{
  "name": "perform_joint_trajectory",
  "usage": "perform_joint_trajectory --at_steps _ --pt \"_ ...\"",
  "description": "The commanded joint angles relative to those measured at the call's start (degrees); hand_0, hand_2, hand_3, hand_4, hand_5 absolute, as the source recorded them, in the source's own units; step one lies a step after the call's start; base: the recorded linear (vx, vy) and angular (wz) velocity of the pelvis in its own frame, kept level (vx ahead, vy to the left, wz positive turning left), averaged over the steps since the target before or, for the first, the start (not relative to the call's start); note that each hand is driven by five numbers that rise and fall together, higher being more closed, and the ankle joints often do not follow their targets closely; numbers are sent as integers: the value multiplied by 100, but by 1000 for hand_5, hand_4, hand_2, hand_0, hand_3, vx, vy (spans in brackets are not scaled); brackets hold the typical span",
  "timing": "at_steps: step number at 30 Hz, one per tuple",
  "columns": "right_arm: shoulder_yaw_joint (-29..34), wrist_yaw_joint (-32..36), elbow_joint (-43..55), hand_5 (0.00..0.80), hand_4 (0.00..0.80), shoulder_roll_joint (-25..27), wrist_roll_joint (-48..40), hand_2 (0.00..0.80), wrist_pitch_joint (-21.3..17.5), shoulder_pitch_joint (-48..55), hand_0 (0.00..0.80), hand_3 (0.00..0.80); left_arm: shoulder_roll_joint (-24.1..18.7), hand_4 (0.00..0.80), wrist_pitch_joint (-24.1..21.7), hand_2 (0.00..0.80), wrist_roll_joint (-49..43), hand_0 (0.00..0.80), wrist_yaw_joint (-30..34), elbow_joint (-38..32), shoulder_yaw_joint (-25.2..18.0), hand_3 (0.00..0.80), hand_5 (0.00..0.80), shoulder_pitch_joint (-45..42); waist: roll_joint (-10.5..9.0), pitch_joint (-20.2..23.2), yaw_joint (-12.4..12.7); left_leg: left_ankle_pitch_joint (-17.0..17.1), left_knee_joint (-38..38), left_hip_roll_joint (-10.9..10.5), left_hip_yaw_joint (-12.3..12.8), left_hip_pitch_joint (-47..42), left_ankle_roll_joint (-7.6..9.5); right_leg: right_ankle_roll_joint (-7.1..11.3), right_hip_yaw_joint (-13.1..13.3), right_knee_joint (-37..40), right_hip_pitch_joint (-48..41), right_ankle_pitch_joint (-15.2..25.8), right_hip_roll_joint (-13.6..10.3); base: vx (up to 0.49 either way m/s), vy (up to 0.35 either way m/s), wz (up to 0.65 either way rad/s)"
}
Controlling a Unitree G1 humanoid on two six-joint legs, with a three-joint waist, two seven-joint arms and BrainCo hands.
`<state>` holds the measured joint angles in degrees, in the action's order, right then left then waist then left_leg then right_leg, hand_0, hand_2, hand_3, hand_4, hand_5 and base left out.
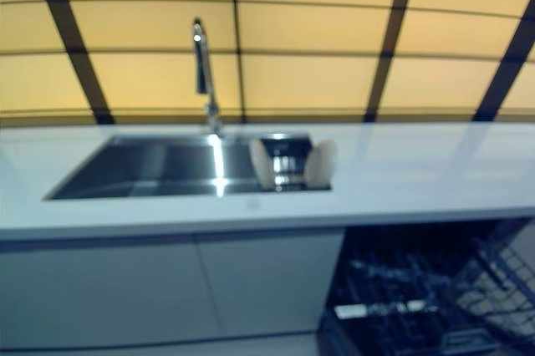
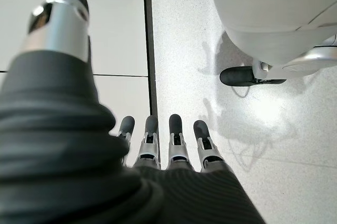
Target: Take plates into dishwasher
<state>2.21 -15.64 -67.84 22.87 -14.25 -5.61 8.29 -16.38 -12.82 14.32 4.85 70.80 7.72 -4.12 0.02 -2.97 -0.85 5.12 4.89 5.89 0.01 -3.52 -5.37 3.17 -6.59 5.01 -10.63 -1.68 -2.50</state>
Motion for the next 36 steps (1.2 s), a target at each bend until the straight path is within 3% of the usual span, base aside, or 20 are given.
perform_joint_trajectory --at_steps 1,8,15,17,28,36 --pt "291 -76 665 0 0 -30 -22 0 -450 -829 0 0 -243 0 -39 0 -86 0 -28 -92 -216 0 0 273 -317 -132 116 -529 -49 -702 376 -506 596 88 98 -272 383 451 31 0 0 0" --pt "720 -103 1141 0 0 530 -134 0 -415 -923 0 0 -306 0 -17 0 -104 0 -8 -156 -208 0 0 258 -357 -134 118 -545 -39 -702 378 -498 595 106 95 -255 395 481 17 0 0 0" --pt "995 -625 2859 0 0 1093 17 0 -169 -1128 0 0 -312 0 81 0 -50 0 -33 -386 -165 0 0 154 -334 -136 59 -568 -39 -718 387 -475 585 105 113 -260 445 485 -11 1 13 0" --pt "1047 -625 3311 0 0 1188 133 0 -261 -1200 0 0 -299 0 100 0 -21 0 -35 -428 -153 0 0 117 -319 -130 40 -572 -40 -725 394 -466 584 114 123 -264 466 481 -25 6 59 1" --pt "900 -109 5099 0 0 1227 140 0 -476 -1657 0 0 -144 0 104 0 -105 0 -119 -437 -81 0 0 29 -269 -96 55 -613 -57 -779 415 -436 626 169 119 -320 543 457 -149 16 52 0" --pt "614 222 5267 0 0 1130 -254 0 -598 -2167 0 0 -102 0 137 0 -204 0 -125 -426 -15 0 0 106 -280 -103 153 -654 -170 -811 447 -398 680 213 81 -553 627 402 -305 33 60 0"
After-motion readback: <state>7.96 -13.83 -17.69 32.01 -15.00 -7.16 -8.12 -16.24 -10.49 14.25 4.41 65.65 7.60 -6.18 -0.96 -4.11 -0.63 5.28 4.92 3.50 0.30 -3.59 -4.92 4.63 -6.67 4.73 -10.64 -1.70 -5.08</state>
